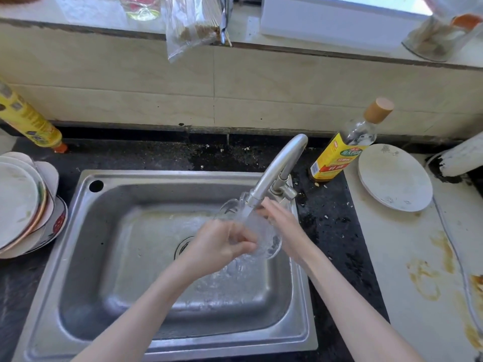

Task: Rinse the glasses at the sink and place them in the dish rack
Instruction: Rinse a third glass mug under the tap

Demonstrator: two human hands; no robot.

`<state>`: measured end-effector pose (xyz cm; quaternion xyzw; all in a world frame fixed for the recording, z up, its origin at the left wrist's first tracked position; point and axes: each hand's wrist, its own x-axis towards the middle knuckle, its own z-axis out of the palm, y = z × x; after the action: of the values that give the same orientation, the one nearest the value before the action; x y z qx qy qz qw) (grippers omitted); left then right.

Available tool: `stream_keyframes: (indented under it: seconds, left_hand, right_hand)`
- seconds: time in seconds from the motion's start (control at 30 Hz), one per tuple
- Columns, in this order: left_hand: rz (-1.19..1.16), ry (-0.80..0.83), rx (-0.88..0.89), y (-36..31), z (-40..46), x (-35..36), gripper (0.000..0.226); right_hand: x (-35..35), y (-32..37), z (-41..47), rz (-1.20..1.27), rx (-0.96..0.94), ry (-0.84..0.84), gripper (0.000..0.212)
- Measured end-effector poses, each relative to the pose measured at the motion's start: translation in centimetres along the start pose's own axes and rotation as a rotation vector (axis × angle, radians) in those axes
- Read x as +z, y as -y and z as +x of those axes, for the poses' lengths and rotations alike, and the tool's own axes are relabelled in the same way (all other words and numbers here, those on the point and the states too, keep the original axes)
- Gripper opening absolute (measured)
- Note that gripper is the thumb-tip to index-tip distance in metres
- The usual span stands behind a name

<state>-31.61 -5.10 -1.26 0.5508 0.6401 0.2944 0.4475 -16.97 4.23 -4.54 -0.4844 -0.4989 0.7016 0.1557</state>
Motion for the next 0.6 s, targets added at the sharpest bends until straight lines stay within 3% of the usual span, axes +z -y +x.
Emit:
stream_keyframes:
  seconds: [0.1,0.2,0.23,0.33,0.43,0.53,0.6]
  left_hand:
    - [-0.127,-0.089,-0.027,-0.8,0.4,0.3,0.012]
    - [-0.212,0.021,0.012,-0.7,0.6,0.0,0.013]
    - [-0.103,0.108,0.071,-0.2,0.7,-0.3,0.017]
    - [0.637,0.364,0.243,1.1,0.7,-1.1,0.047]
    - [0.911,0.387,0.300,1.3,1.0,-1.1,0.033]
    - [0.871,0.207,0.454,1.0,1.6,-0.9,0.029]
    - [0.645,0.250,0.220,1.0,1.5,-0.5,0.027]
  right_hand:
    - [0.9,-1.8,-1.9,0.429,0.198,0.073,0.057]
    - [2.0,-2.1,-2.3,0.525,0.190,0.087,0.062]
    - [2.0,-2.0,-1.9,0.544,0.229,0.079,0.062]
    - [1.5,-1.5,-0.8,0.555,0.367,0.037,0.054]
    - [1.3,-1.4,-0.5,0.498,0.440,0.069,0.051]
    - [1.2,-1.2,-0.8,0.561,0.461,0.040,0.045]
    - [1.0,-1.5,-0.6,0.606,0.423,0.021,0.041]
